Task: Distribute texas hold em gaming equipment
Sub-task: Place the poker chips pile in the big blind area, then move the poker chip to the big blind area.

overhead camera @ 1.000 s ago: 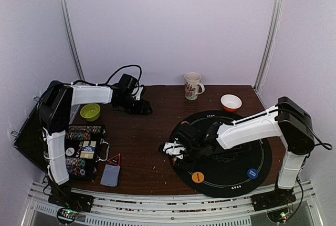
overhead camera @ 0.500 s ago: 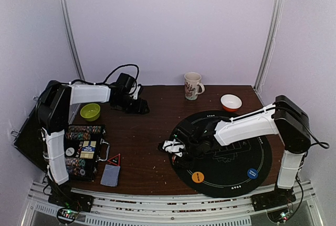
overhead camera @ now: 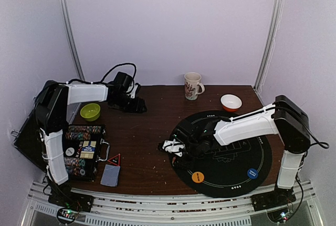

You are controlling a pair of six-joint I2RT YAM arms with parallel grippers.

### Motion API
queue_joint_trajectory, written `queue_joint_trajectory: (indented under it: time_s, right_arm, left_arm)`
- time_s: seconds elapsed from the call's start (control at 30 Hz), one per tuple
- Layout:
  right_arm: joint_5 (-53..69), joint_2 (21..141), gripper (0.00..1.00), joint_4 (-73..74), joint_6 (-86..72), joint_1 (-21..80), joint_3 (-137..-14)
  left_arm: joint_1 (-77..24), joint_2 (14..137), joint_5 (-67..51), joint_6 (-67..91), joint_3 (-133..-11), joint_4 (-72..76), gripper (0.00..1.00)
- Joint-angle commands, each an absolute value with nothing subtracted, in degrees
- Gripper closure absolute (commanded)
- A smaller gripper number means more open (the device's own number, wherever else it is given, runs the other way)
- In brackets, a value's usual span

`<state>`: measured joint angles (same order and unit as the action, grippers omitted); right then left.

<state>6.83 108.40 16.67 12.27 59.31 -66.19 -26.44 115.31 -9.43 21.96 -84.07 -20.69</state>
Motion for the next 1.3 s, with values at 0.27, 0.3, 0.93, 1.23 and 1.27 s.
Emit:
queue_joint_trajectory:
  time_s: [0.27,0.3,0.93,1.23,1.27]
  right_arm:
    - [7.53,105.68,0.0,21.12,13.9,58.38,-70.14]
    - [8.38,104.68,0.0,21.1,14.1,58.44,-71.15]
    - [-10.96,118.85,0.11,32.3,-10.74,42.55,-100.36]
    - [-2.87,131.65,0.13,35.2,-9.9,39.84,-106.16]
    - [-2.61,132.54,0.15,35.5,-9.74,39.82,-106.25]
  left_arm:
    - [-25.48,111.83,-8.1,20.16,-83.05,-20.39,0.3]
    - [-25.44,111.66,-8.03,20.01,-82.99,-20.46,0.3]
    - [-24.47,105.19,-5.67,17.74,-79.44,-23.05,0.28]
    - [-24.5,102.44,-4.06,16.92,-77.01,-23.76,0.28]
    - [-24.45,102.52,-3.84,16.99,-76.93,-23.92,0.28]
